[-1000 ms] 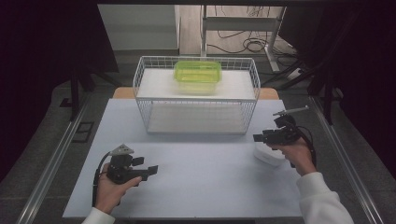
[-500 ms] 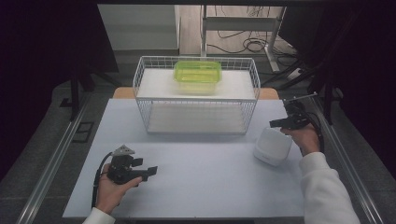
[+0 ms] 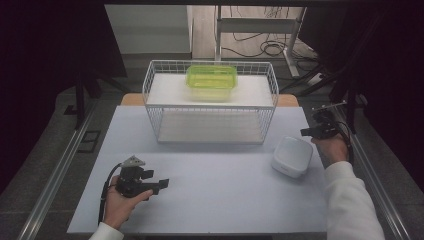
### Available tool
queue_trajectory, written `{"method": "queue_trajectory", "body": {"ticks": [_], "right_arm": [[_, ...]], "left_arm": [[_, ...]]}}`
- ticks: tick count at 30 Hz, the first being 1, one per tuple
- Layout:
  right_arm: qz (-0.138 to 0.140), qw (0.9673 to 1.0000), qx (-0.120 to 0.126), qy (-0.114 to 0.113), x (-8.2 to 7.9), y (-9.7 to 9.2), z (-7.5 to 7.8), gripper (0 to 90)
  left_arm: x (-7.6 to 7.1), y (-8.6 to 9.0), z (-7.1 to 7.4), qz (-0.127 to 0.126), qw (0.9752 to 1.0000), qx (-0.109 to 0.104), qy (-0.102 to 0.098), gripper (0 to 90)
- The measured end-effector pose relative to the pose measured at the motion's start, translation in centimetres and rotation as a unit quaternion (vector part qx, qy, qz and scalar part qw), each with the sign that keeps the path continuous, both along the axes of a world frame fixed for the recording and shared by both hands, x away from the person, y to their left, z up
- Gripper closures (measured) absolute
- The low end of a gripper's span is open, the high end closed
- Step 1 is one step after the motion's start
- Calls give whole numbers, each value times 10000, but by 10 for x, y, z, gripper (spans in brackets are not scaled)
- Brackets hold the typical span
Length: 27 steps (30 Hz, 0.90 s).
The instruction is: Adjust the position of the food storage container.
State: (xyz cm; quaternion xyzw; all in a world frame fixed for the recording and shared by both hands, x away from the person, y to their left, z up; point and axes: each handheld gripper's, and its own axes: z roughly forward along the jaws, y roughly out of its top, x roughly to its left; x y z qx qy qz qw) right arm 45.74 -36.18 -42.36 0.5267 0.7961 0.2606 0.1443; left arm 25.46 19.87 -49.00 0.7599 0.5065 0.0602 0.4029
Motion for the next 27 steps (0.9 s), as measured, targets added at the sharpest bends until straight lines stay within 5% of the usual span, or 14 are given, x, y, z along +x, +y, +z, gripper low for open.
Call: {"method": "queue_trajectory", "body": {"ticks": [8, 16, 27], "right_arm": [[225, 9984, -437, 276, 6, -2, -15, 890], [403, 9971, -517, 388, 4, 2, -17, 890], [238, 9979, -273, 542, -31, 13, -25, 890]], "left_arm": [[0, 1, -2, 47, 10000, 21, 23, 253], [0, 2, -4, 54, 10000, 46, 48, 253], [1, -4, -3, -23, 9999, 88, 61, 253]]}}
